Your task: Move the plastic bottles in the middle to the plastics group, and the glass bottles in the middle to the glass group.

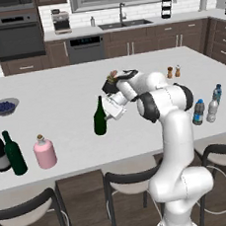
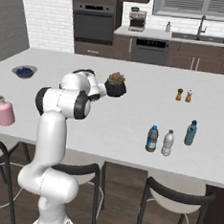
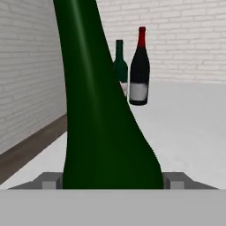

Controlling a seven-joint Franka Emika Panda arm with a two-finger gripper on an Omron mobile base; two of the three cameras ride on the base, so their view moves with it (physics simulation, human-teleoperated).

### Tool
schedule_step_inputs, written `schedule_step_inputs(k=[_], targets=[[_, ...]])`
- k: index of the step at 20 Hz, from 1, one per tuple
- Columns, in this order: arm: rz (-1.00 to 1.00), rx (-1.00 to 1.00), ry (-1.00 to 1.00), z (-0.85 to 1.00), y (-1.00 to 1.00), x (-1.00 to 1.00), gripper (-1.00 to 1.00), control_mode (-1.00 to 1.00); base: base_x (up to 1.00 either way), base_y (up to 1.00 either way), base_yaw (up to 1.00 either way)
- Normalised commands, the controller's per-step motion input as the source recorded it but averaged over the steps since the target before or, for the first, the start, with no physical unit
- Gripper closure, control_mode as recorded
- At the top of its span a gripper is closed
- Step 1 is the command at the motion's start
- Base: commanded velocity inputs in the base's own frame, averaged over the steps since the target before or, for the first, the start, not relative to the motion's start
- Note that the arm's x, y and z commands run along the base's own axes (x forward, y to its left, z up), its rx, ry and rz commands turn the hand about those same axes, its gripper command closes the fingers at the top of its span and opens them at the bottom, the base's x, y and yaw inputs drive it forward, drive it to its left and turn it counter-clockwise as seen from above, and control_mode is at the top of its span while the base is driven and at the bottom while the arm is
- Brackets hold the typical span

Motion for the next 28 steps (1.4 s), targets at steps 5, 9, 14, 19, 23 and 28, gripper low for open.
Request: schedule_step_inputs(k=[5,9,14,19,23,28], targets=[[0.19,0.00,-0.03,0.11,1.00,-0.07,1.00,-1.00,0.00,0.00,0.00],[0.20,0.00,-0.04,0.06,1.00,-0.06,1.00,-1.00,0.00,0.00,0.00],[0.19,0.02,-0.05,0.00,0.91,-0.03,1.00,-1.00,0.00,0.00,0.00],[0.17,0.02,-0.02,0.00,0.75,0.00,1.00,-1.00,0.00,0.00,0.00],[0.14,0.02,-0.03,0.00,0.56,0.00,1.00,-1.00,0.00,0.00,0.00],[0.11,0.00,-0.04,0.00,0.44,0.00,1.00,-1.00,0.00,0.00,0.00]])
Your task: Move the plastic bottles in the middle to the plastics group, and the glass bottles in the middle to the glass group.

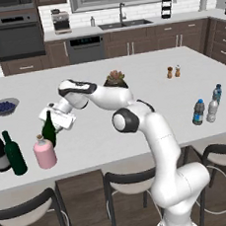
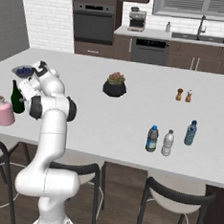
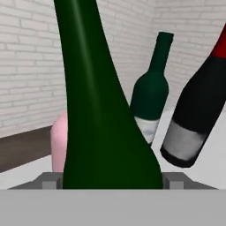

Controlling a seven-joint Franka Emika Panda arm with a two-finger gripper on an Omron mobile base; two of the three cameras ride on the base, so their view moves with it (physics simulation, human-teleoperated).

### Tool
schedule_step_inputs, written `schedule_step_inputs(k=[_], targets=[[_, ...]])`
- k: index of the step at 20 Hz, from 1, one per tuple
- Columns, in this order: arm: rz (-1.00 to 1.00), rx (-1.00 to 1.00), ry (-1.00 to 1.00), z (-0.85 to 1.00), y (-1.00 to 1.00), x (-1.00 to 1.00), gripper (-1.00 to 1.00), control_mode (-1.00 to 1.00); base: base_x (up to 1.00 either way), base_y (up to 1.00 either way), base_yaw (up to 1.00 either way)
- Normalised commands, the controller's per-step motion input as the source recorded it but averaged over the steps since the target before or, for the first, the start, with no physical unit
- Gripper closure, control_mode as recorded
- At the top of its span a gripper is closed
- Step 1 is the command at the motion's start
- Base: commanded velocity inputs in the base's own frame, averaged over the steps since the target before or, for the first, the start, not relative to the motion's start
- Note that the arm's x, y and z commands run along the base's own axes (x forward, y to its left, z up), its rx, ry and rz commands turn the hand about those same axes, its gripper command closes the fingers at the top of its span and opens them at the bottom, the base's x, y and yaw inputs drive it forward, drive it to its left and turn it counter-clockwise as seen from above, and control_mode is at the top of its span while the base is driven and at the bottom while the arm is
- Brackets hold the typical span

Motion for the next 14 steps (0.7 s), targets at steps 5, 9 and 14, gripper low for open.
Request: schedule_step_inputs(k=[5,9,14], targets=[[0.12,0.00,-0.01,-0.09,0.48,-0.04,1.00,-1.00,0.00,0.00,0.00],[0.04,0.00,-0.10,-0.20,0.08,-0.30,1.00,-1.00,0.00,0.00,0.00],[0.00,0.00,-0.18,-0.61,-0.30,-0.99,1.00,-1.00,0.00,0.00,0.00]])
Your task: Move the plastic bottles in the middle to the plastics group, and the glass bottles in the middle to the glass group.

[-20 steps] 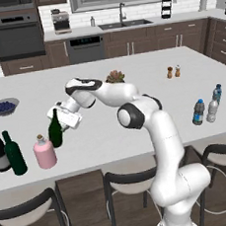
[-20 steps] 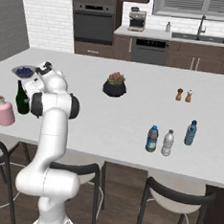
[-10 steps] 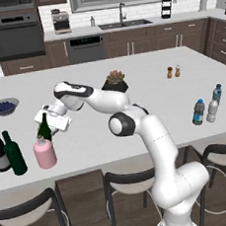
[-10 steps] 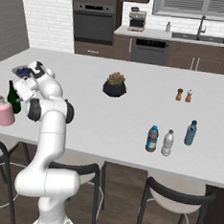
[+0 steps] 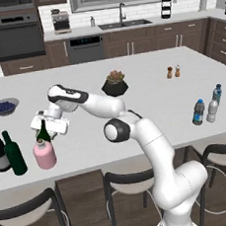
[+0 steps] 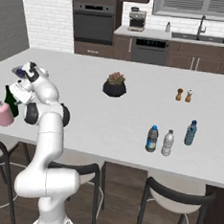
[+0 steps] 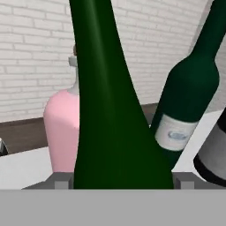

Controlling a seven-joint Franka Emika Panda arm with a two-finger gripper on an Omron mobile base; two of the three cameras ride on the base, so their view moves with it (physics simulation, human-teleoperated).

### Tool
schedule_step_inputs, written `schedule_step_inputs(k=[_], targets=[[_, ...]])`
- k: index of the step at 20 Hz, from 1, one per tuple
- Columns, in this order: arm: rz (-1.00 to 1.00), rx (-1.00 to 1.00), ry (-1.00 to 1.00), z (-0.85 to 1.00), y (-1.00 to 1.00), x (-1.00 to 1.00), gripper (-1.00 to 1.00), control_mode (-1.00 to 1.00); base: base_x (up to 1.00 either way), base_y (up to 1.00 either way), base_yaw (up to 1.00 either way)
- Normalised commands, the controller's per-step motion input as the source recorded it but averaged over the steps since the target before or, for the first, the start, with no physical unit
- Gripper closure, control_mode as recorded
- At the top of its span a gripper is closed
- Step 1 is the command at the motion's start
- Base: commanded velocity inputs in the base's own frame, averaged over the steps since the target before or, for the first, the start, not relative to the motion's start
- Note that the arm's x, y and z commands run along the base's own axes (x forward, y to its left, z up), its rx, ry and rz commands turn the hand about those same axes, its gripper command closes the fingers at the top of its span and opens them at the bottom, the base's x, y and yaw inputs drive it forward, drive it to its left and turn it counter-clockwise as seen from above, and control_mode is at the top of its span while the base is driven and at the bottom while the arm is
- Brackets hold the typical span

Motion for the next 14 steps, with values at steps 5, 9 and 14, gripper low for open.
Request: schedule_step_inputs(k=[5,9,14], targets=[[0.00,0.00,-0.19,-0.03,0.00,-0.16,1.00,-1.00,0.00,0.00,0.00],[-0.01,0.00,-0.09,0.00,0.00,0.29,1.00,-1.00,0.00,0.00,0.00],[-0.03,0.00,-0.03,0.00,0.00,0.33,1.00,-1.00,0.00,0.00,0.00]])
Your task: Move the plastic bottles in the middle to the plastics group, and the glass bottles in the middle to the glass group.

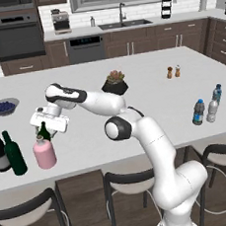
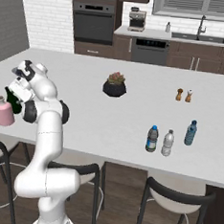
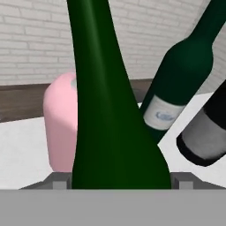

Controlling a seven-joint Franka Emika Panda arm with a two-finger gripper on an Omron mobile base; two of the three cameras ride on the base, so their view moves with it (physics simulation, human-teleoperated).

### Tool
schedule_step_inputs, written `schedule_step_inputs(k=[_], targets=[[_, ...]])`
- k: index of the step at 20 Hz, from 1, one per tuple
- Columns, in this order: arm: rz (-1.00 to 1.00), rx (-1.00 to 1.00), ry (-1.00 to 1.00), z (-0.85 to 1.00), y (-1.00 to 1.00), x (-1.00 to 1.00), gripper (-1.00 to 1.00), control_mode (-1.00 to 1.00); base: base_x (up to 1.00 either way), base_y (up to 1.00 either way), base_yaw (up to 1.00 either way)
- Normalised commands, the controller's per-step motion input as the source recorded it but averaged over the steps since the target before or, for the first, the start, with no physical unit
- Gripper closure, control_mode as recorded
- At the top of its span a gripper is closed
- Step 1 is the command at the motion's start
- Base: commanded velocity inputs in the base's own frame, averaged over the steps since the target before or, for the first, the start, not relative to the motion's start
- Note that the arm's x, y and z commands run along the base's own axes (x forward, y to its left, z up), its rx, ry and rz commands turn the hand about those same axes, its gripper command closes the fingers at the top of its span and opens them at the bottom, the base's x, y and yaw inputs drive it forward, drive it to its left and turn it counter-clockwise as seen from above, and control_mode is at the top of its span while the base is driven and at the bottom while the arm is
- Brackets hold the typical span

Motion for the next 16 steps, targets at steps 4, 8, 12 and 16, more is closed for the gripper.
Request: schedule_step_inputs(k=[4,8,12,16], targets=[[0.00,0.00,0.02,0.00,0.00,0.20,1.00,-1.00,0.00,0.00,0.00],[-0.03,0.00,0.09,-0.01,0.00,0.22,1.00,-1.00,0.00,0.00,0.00],[-0.04,0.00,0.02,-0.22,0.00,0.00,1.00,-1.00,0.00,0.00,0.00],[-0.02,0.00,0.03,-0.15,0.00,0.00,1.00,-1.00,0.00,0.00,0.00]])
